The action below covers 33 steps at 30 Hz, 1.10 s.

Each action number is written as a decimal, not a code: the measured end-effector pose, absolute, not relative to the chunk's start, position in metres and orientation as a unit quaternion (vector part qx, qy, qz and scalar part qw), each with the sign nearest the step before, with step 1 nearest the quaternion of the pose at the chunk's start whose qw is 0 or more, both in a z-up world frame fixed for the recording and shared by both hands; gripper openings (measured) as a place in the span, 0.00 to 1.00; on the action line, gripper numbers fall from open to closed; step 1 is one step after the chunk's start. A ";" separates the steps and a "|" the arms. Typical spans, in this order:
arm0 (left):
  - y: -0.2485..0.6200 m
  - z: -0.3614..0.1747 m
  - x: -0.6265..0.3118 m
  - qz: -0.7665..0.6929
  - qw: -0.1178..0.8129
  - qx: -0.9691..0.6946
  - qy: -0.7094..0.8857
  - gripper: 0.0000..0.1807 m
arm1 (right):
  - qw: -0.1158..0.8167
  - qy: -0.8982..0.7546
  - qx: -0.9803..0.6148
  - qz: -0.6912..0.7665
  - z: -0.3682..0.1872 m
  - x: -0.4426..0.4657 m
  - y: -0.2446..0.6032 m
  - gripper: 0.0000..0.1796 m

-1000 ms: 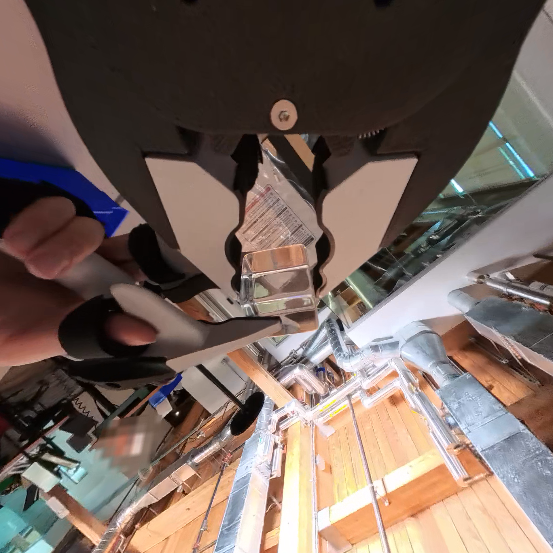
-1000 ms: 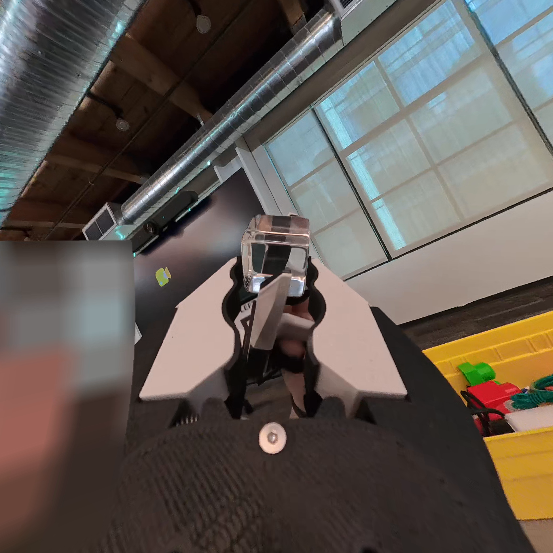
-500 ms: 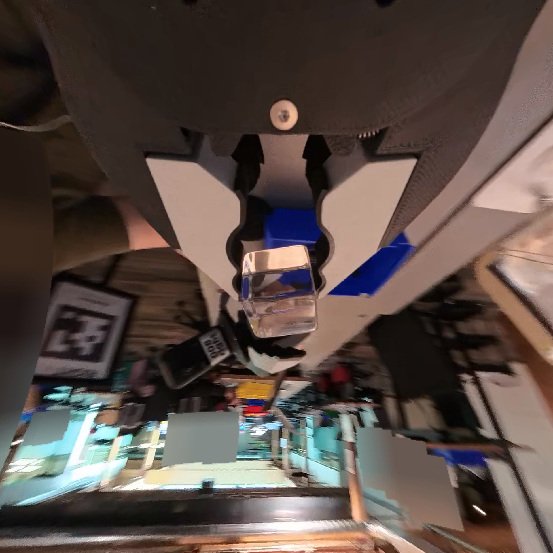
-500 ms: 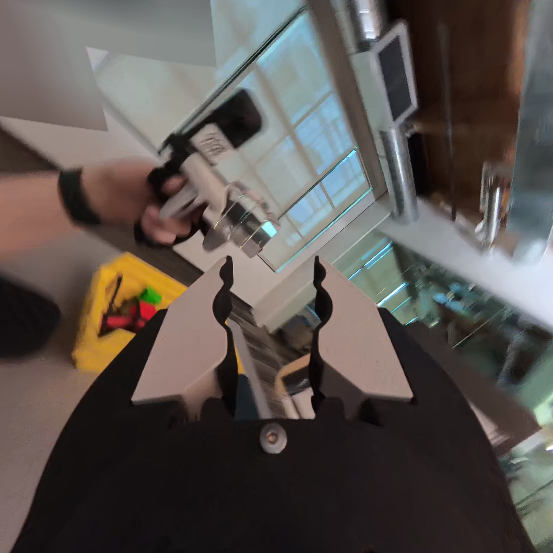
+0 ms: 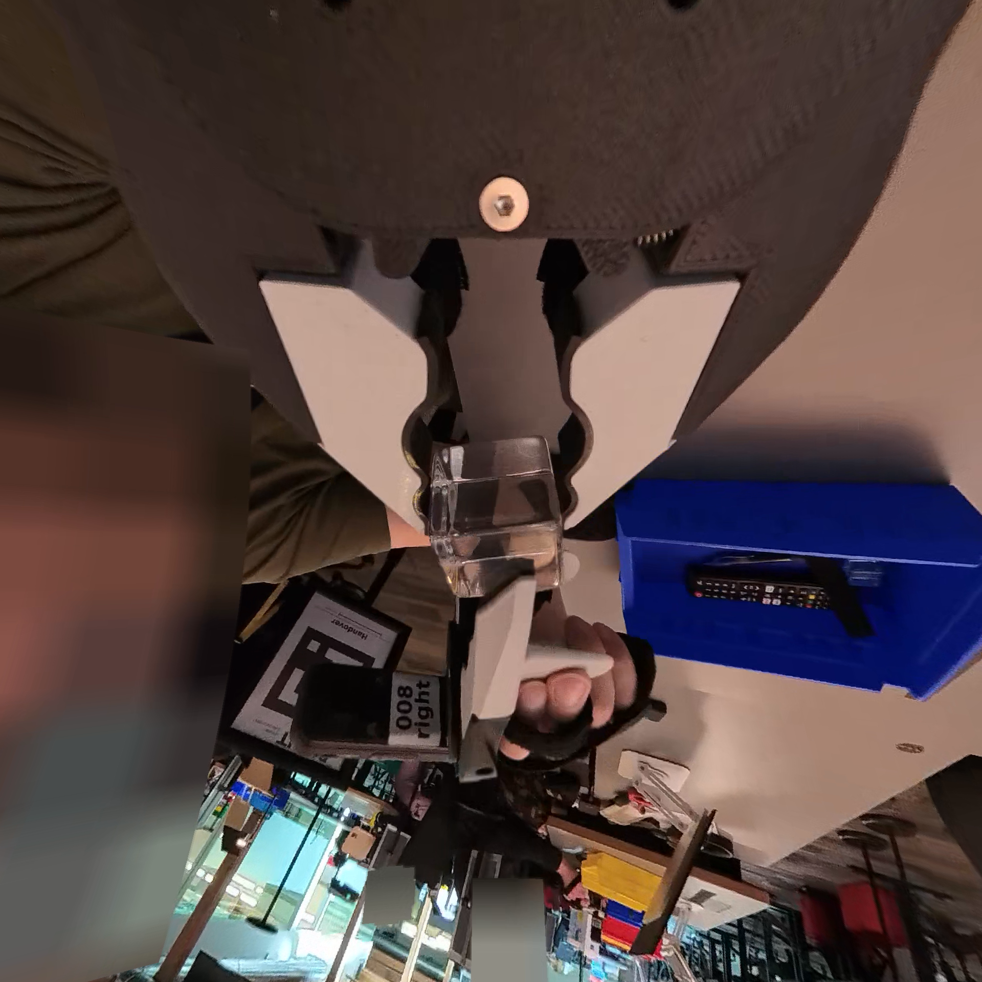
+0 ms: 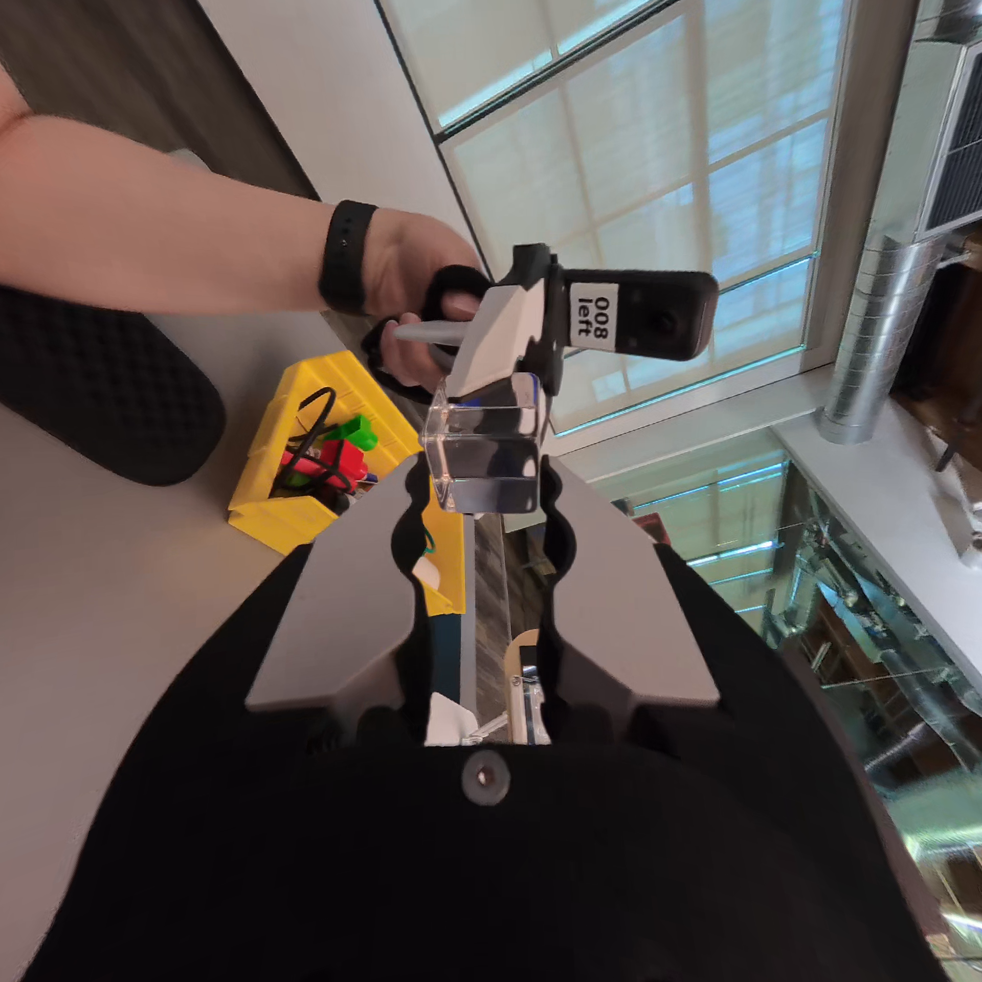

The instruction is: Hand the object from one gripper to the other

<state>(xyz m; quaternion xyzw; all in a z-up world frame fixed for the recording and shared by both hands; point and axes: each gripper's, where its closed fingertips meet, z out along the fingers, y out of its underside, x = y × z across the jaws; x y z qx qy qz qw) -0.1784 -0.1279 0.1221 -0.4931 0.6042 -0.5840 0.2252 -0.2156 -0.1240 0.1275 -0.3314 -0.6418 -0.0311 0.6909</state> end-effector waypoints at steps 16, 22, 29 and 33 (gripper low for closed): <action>-0.057 0.181 -0.182 -0.314 0.625 -0.534 0.475 0.43 | 0.715 -0.480 -0.387 -0.327 0.170 -0.160 -0.058 0.22; -0.055 0.170 -0.159 -0.234 0.652 -0.534 0.485 0.41 | 0.712 -0.471 -0.383 -0.353 0.172 -0.157 -0.052 0.22; -0.046 0.163 -0.147 -0.211 0.665 -0.525 0.487 0.23 | 0.704 -0.483 -0.367 -0.369 0.170 -0.163 -0.048 0.22; -0.053 0.173 -0.149 -0.232 0.673 -0.505 0.488 0.23 | 0.737 -0.470 -0.328 -0.357 0.181 -0.166 -0.059 0.26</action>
